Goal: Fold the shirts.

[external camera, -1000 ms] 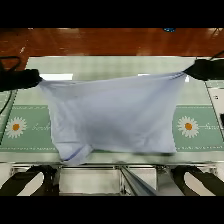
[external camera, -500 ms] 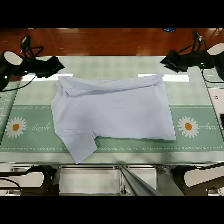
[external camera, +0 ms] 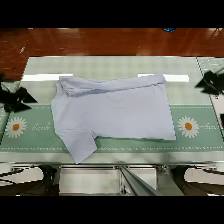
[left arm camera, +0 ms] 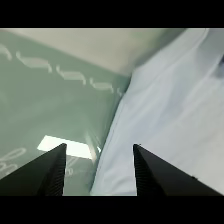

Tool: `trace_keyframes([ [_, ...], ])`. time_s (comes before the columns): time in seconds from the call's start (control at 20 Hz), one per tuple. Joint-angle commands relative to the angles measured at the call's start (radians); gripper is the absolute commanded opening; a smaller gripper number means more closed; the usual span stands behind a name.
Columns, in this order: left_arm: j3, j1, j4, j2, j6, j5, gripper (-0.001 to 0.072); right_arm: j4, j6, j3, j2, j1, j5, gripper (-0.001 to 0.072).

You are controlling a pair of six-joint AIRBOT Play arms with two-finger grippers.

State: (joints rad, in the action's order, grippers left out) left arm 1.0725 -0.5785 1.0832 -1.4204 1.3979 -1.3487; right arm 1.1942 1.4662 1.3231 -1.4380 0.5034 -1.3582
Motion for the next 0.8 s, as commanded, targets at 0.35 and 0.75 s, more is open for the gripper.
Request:
trace_keyframes([
  [0.35, -0.431, -0.069, -0.121, 0.063, -0.187, 0.072, 0.0507, -0.301, -0.234, -0.546, 0.31, 0.086, 0.16, 0.0409],
  [0.75, -0.431, 0.185, -0.158, 0.004, -0.157, 0.108, 0.0469, -0.294, -0.241, -0.546, 0.31, 0.102, 0.189, 0.0409],
])
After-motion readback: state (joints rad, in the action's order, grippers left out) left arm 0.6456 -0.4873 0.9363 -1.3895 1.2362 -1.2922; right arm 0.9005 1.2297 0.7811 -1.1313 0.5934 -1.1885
